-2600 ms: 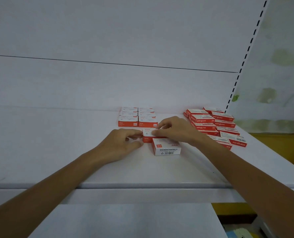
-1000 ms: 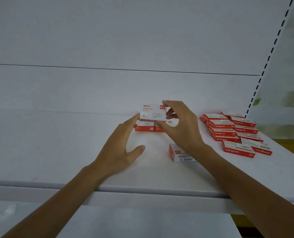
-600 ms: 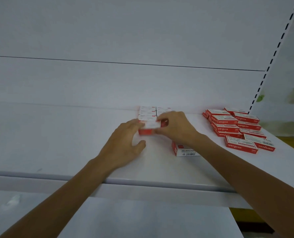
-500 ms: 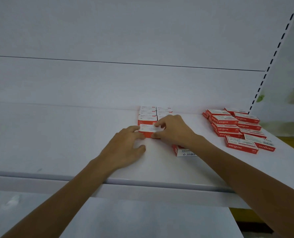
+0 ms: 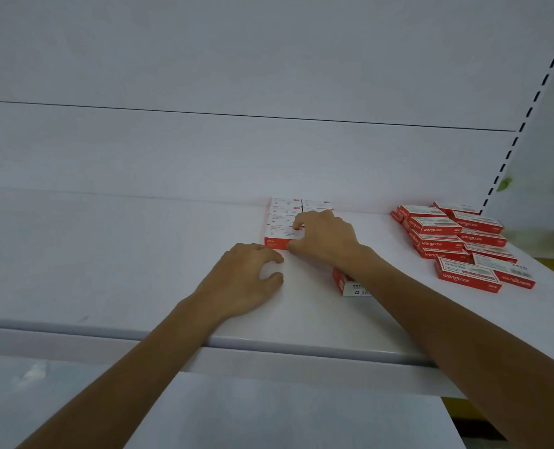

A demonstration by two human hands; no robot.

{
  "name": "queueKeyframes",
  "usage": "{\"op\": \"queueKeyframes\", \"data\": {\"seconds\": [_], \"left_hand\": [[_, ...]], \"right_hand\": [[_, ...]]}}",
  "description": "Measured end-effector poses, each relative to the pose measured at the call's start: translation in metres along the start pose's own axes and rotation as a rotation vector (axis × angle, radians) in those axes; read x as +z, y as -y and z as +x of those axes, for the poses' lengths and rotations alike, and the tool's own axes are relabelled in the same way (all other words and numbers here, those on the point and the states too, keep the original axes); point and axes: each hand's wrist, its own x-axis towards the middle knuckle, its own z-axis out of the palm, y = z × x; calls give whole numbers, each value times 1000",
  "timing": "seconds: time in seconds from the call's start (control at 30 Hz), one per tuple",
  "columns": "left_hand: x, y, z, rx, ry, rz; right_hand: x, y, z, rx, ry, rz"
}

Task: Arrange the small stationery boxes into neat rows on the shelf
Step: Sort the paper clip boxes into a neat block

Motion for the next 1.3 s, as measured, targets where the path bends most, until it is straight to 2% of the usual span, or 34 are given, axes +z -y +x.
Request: {"op": "queueKeyframes", "data": {"seconds": [0.23,0.33,0.4,0.53,0.57,0.63,0.7,0.77,0.93,1.07,1.13,1.2,1.3], "left_hand": [[0,0,-1,2,20,11],[-4,-5,-3,66,-28,-16],[-8,-9,-4,114,-51,-60],[-4,-21,-3,115,22,-154],[-2,-26,-2,102,47,-204],[3,-41,2,73,115,-293],[7,-55,7,73,181,-267],[12,-63,12,85,191,-197],[20,-52,22,71,98,-284],[20,-47,21,-1,43,-425],[22,-50,18,46,69,-451],[24,-50,18,92,30,-409],[23,-47,19,49,-63,-370]], "right_hand": [[-4,-6,5,41,56,105],[-9,-11,4,39,83,44],[-18,-20,-1,58,59,51],[-45,-57,-19,96,-34,116],[-51,-67,-24,93,18,128],[-62,-83,-36,81,256,183],[-69,-92,-46,55,473,237],[-70,-96,-51,-6,511,256],[-51,-91,-49,-126,367,250],[-35,-98,-53,-128,-7,266],[-28,-100,-56,-130,-128,205],[-23,-97,-58,-119,-132,234],[-18,-90,-61,-115,-78,241]]}}
